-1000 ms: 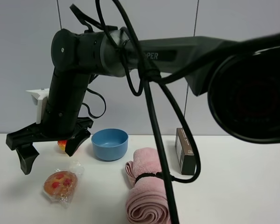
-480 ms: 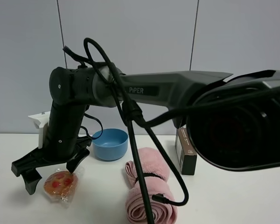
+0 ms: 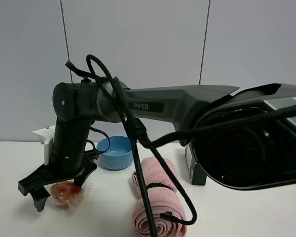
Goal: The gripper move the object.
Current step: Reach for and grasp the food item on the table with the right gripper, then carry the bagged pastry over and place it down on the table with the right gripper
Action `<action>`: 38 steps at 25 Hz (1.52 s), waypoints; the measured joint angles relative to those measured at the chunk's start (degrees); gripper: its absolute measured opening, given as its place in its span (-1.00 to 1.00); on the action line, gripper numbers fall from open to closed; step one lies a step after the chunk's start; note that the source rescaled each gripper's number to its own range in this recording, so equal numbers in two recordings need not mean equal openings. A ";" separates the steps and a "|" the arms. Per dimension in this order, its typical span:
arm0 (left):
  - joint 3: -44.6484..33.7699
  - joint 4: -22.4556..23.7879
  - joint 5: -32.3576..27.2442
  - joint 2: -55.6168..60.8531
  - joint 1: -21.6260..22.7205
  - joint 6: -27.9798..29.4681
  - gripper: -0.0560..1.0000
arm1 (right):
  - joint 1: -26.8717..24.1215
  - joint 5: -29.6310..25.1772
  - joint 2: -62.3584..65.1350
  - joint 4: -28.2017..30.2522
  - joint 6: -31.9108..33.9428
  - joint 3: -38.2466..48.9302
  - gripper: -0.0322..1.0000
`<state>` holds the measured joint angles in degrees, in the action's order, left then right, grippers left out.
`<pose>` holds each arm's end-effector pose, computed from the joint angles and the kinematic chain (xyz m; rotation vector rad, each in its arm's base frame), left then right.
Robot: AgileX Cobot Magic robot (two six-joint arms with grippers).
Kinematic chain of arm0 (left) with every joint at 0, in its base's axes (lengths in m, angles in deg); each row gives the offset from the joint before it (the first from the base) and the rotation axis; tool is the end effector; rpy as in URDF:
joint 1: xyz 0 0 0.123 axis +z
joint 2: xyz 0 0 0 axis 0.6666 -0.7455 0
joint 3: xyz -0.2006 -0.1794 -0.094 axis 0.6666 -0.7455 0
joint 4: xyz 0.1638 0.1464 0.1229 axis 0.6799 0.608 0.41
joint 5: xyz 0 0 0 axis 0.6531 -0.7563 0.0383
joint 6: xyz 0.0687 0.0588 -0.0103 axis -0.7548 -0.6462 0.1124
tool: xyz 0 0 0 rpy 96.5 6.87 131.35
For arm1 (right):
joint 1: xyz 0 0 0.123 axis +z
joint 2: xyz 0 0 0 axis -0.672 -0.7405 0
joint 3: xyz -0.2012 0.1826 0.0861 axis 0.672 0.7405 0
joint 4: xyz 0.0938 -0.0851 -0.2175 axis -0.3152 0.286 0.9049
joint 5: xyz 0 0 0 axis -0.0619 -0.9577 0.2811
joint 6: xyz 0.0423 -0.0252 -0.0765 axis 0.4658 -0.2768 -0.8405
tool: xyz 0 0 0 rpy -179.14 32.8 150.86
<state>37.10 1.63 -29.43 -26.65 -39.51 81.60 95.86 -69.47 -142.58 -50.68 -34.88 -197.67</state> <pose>-0.0067 -0.0014 0.2812 0.0253 2.0153 0.0504 0.3161 0.4509 0.1147 -1.3268 2.5286 0.4127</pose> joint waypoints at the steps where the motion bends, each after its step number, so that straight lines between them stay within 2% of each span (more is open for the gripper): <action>1: 0.00 0.00 0.00 0.00 0.00 0.00 1.00 | 0.00 -0.04 0.00 0.62 0.19 0.00 0.63; 3: 0.00 0.00 0.00 0.00 0.00 0.00 1.00 | 0.00 -0.36 -0.05 2.17 1.21 0.00 0.38; 5: 0.00 0.00 0.00 0.00 0.00 0.00 1.00 | 0.00 -1.23 -0.16 4.12 2.10 0.00 0.22; 11: 0.00 0.00 0.00 0.00 0.00 0.00 1.00 | 0.00 -2.51 -0.38 5.46 2.97 0.00 0.06; 14: 0.00 0.00 0.00 0.00 0.00 0.00 1.00 | 0.00 -2.79 -0.38 5.46 3.03 0.00 -0.38; 16: 0.00 0.00 0.00 0.00 0.00 0.00 1.00 | 0.00 -2.79 -0.38 5.46 3.03 0.00 -0.79; 17: 0.00 0.00 0.00 0.00 0.00 0.00 1.00 | 0.00 -2.85 -0.38 5.50 3.03 0.00 -0.93; 21: 0.00 0.00 0.00 0.00 0.00 0.00 1.00 | 0.00 -3.17 -0.38 5.45 2.43 -0.06 -0.94; 24: 0.00 0.00 0.00 0.00 0.00 0.00 1.00 | 0.00 -6.36 0.07 5.26 0.96 -1.37 -0.94; 26: 0.00 0.00 0.00 0.00 0.00 0.00 1.00 | 0.00 -8.98 1.23 5.12 0.13 -3.82 -0.94; 30: 0.00 0.00 0.00 0.00 0.00 0.00 1.00 | 0.04 -9.42 6.56 6.45 0.35 -9.21 -0.94; 32: 0.00 0.00 0.00 0.00 0.00 0.00 1.00 | 0.04 -9.42 10.40 8.83 1.61 -10.77 -0.94; 38: 0.00 0.00 0.00 0.00 0.00 0.00 1.00 | -0.57 -9.56 17.61 22.39 6.10 -11.46 -0.94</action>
<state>37.10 1.63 -29.43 -26.65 -39.51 81.60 95.29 -79.03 -124.97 -28.29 -28.78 -209.13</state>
